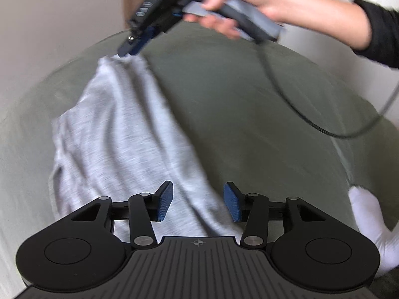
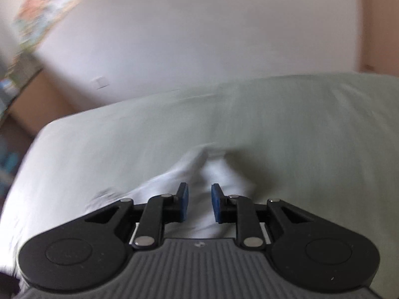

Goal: Fold clothes
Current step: 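Open the right gripper to release the shirt hem and withdraw, then move the left gripper to the end of the grey shirt strip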

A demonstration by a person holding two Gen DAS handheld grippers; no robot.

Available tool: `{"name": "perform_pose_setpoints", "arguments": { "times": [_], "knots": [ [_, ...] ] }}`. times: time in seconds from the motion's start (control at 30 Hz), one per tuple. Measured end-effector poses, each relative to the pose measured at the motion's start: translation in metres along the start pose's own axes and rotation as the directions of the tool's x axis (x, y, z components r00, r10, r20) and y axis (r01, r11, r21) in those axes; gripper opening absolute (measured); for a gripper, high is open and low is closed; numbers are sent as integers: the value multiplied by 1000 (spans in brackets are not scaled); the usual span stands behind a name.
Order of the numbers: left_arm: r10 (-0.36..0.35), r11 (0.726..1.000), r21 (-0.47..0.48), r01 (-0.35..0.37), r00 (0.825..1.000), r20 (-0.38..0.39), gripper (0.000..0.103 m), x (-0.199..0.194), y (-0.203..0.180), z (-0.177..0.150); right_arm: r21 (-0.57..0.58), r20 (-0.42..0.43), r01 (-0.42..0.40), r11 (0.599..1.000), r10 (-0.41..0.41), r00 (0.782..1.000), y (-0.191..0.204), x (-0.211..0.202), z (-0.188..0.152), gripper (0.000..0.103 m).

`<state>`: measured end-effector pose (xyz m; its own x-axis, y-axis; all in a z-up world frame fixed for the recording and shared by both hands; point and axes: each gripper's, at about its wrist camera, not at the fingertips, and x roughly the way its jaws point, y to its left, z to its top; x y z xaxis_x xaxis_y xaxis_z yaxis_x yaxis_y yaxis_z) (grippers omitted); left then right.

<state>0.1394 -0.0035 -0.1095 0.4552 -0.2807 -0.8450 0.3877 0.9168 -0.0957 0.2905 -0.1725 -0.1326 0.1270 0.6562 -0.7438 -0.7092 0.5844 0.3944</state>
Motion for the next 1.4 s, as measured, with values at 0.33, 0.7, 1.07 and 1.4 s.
{"name": "perform_pose_setpoints", "arguments": {
  "times": [0.33, 0.7, 1.07, 1.4],
  "knots": [
    [65, 998, 24, -64, 997, -30, 47, 10, -7, -30, -181, -138, 75, 981, -101, 985, 56, 60, -20, 5],
    [269, 955, -102, -277, 959, -89, 48, -22, -19, -20, -116, -33, 143, 983, -147, 989, 110, -54, -55, 62],
    [361, 918, -149, -366, 930, -65, 49, -76, -65, -23, -83, 18, 196, 977, -195, 981, 165, -116, -132, 79],
    [425, 901, -69, -427, 904, -50, 50, -115, -61, -69, -395, 91, 165, 904, -141, 986, 208, -130, -201, 72]
  ]
}}
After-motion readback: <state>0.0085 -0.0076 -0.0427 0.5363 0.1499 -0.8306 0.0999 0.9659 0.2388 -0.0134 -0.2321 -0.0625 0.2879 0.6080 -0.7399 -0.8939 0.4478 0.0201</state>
